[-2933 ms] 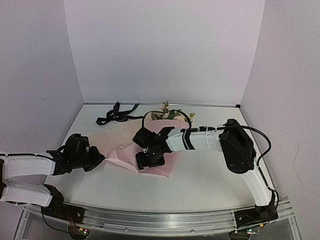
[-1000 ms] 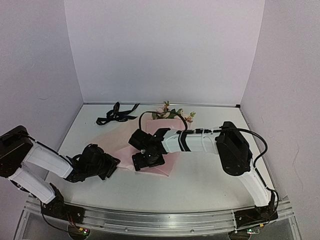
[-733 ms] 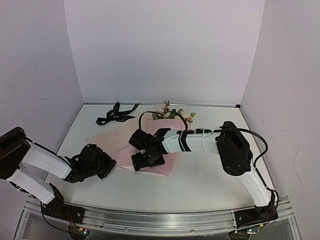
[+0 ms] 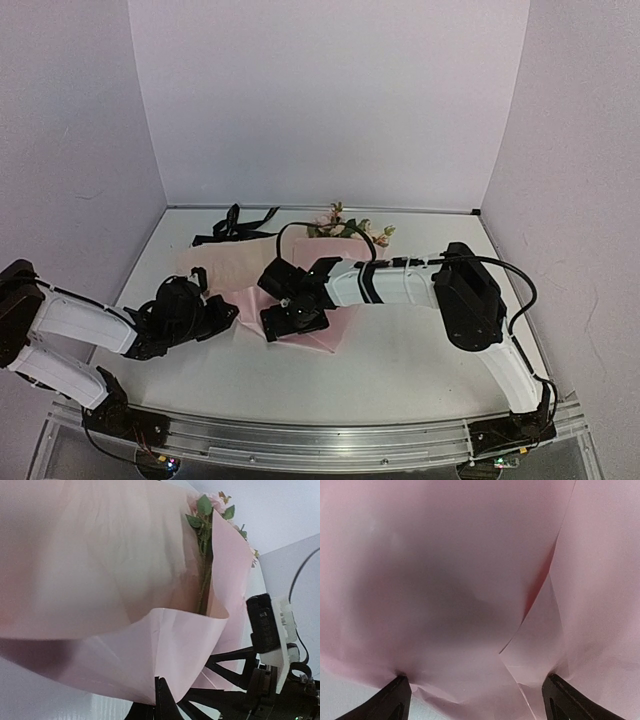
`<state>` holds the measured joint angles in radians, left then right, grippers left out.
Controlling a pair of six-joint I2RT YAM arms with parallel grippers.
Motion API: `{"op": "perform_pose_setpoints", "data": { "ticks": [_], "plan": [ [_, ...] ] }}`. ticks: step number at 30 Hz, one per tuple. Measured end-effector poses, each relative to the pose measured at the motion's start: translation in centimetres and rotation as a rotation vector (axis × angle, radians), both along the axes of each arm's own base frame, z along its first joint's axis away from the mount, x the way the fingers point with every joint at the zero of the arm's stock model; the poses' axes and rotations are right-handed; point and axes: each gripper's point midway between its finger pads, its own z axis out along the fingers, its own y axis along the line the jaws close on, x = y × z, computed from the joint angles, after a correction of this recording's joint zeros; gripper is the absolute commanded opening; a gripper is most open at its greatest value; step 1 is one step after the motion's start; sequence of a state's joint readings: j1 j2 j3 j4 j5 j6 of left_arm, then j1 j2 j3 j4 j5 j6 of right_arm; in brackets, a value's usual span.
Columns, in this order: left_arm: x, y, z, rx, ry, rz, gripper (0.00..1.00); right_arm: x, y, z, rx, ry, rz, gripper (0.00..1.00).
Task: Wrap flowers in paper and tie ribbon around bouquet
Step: Pick up the two-thirds-folded wrapping paper from the center of the board.
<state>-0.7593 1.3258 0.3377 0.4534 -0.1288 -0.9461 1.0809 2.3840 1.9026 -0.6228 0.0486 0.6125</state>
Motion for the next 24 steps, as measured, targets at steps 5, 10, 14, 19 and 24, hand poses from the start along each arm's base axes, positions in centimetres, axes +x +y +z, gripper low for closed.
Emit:
{"op": "perform_pose_setpoints", "data": {
  "ticks": [5, 10, 14, 19, 24],
  "plan": [
    [-0.1, -1.7, 1.8, 0.021, -0.072, -0.101, 0.00, 0.0, 0.1, 0.1, 0.003, 0.002, 0.001, 0.97],
    [-0.6, -2.5, 2.4, 0.031, -0.102, -0.171, 0.00, 0.0, 0.1, 0.0, 0.002, 0.004, 0.001, 0.97],
    [-0.8, -2.5, 2.7, 0.028, -0.103, -0.176, 0.17, 0.0, 0.1, 0.1, 0.003, 0.005, 0.000, 0.97],
    [-1.1, -0.6, 1.8, 0.016, -0.076, -0.089, 0.48, 0.0, 0.1, 0.0, 0.002, 0.005, 0.000, 0.97],
    [-1.2, -0.8, -1.5, -0.003, 0.001, -0.064, 0.66, 0.0, 0.1, 0.0, 0.002, 0.005, 0.000, 0.97]
  ]
}}
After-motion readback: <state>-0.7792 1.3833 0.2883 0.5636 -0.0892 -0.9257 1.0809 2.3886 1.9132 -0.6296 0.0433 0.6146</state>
